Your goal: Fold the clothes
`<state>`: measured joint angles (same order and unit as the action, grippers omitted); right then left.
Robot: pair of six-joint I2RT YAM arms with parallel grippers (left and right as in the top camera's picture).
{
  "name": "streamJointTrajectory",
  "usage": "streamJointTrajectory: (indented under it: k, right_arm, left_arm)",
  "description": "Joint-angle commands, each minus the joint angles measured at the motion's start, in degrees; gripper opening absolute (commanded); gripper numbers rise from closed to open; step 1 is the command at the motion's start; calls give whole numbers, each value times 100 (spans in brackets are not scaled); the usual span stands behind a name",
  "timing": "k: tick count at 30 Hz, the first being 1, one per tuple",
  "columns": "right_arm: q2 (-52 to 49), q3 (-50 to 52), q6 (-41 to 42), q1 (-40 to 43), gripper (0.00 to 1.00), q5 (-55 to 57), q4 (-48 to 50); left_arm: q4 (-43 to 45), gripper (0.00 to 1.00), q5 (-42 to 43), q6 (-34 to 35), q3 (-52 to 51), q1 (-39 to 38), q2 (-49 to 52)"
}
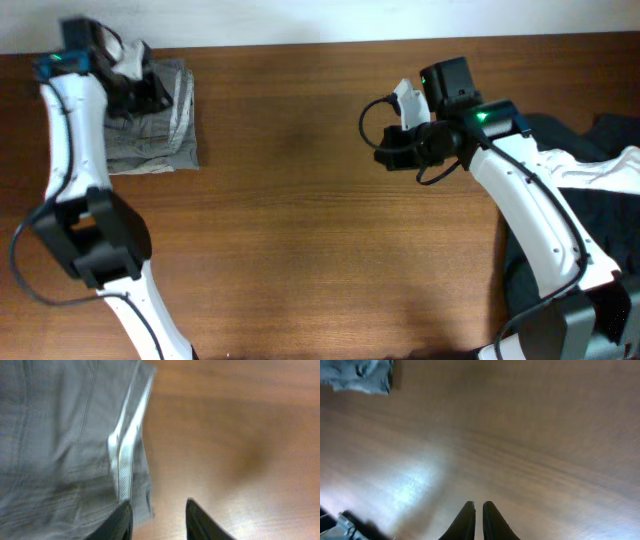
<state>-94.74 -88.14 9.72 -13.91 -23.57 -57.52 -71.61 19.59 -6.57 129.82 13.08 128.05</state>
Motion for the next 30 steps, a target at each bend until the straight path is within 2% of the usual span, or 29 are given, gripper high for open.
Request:
streamJointTrajectory:
  k: [1,3,4,5,6,7,8,9,14,19,23,27,28,30]
  right_arm:
    - [651,-844,-358,7,11,776,-133]
    - [1187,-1268,-376,7,11,988,-245]
    - [1582,-1416,-374,7,13,1128,-299]
    - [1930,-1443,-376,7,23,1311,-328]
    - [2240,-1443,-374,7,35,1513,-402]
    - [2551,-1443,-374,7,46,1635,-533]
    - [2828,-1443,-374,7,74,1657,-678]
    - [3029,-1443,-372,7,99,1655,-765]
    - [3436,-1443,-372,7,99,1652,-986]
    - [3390,-1440,-372,7,99,1635,-986]
    - [3346,-1440,-348,7,99,1801,-1386]
    - [3414,-1443,-356,7,98,1985,-1266]
    - [3416,-1440,-426,9,99,2149,-1213]
    - [3515,-1134,-1158,37,99,2365,-538]
  left_arm:
    - [-1200,36,-424,-1034,1093,-17,-1340]
    - [-1749,36,-422,-1054,1139,-20,-2070]
    - [-2087,44,-415,-1043,1139,-24,-2483]
    - [-2310,49,-367,-1021,1139,-24,-2767]
    - [-2503,52,-251,-907,1139,-24,-3082]
    - [-2509,67,-227,-691,1095,-24,-3373]
    - [-2509,99,-227,-564,1032,-24,-3604]
    - [-2509,99,-245,-566,970,-24,-3847]
    - [-2457,99,-184,-568,968,-24,-4186]
    - [-2507,99,-184,-568,968,-24,-4192]
    - [-2507,99,-184,-568,968,-24,-4192]
    - [-2507,99,-184,-568,968,-24,-4194]
    - [-2507,99,-184,-568,968,-24,-4192]
    - [-2507,99,-184,-568,968,-24,-4194]
